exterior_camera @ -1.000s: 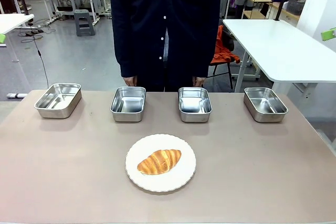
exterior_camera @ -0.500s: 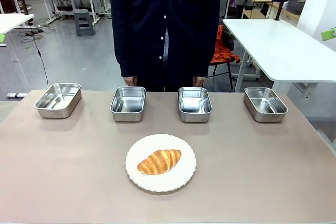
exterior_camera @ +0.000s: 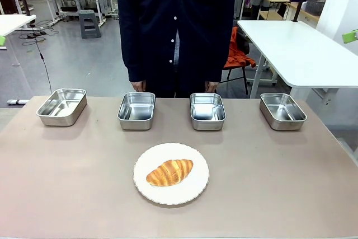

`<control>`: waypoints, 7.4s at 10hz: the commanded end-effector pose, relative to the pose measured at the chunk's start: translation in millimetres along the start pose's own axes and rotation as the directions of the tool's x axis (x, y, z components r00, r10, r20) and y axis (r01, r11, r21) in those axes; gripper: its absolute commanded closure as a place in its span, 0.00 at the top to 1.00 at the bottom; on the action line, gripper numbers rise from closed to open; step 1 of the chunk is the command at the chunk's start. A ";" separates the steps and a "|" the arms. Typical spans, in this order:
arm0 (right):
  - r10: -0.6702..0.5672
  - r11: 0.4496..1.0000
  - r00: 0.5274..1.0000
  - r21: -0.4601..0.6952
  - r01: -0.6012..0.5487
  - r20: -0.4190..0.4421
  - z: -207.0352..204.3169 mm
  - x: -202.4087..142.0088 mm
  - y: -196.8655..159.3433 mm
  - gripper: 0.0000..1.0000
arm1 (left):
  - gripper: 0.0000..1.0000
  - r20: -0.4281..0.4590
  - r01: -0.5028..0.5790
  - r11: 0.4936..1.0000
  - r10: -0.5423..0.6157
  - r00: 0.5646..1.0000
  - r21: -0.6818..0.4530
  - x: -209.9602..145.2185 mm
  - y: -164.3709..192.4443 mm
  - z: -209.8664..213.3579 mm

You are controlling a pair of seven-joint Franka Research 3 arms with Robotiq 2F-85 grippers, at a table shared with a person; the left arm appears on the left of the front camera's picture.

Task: Place the bread in the container.
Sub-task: Place the Butter Roll into the Airtight Container indicated by the human.

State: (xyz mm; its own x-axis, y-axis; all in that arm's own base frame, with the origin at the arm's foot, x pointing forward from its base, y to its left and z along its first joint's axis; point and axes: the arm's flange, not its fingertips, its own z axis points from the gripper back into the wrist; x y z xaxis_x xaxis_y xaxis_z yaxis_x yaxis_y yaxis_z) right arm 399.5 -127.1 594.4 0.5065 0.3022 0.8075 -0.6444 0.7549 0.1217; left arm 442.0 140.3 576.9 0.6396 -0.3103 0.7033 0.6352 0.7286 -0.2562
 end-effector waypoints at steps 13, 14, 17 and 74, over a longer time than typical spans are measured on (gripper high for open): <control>0.017 1.000 1.000 0.010 -0.018 0.023 -1.7 1.1 -2.1 1.00 | 1.00 0.011 0.005 1.000 -0.005 1.000 -0.007 -1.5 1.0 1.8; 0.017 1.000 1.000 0.010 -0.018 0.023 -1.7 1.1 -2.1 1.00 | 1.00 0.011 0.005 1.000 -0.005 1.000 -0.007 -1.5 1.0 1.8; 0.017 1.000 1.000 0.010 -0.018 0.023 -1.7 1.1 -2.1 1.00 | 1.00 0.011 0.005 1.000 -0.005 1.000 -0.007 -1.5 1.0 1.8; 0.944 0.306 0.111 0.698 -0.647 -0.311 -437.8 -93.6 408.0 1.00 | 1.00 0.011 0.005 1.000 -0.005 1.000 -0.007 -1.5 1.0 1.8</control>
State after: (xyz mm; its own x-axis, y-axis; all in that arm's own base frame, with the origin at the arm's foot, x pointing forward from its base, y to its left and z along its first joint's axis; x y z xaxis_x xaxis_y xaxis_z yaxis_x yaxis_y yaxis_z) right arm 337.7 400.4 321.8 -0.3835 0.9228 0.0375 -0.9223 -0.3807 -0.0661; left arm 441.9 141.5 576.5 0.6410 -0.3086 0.7028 0.6336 0.7295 -0.2575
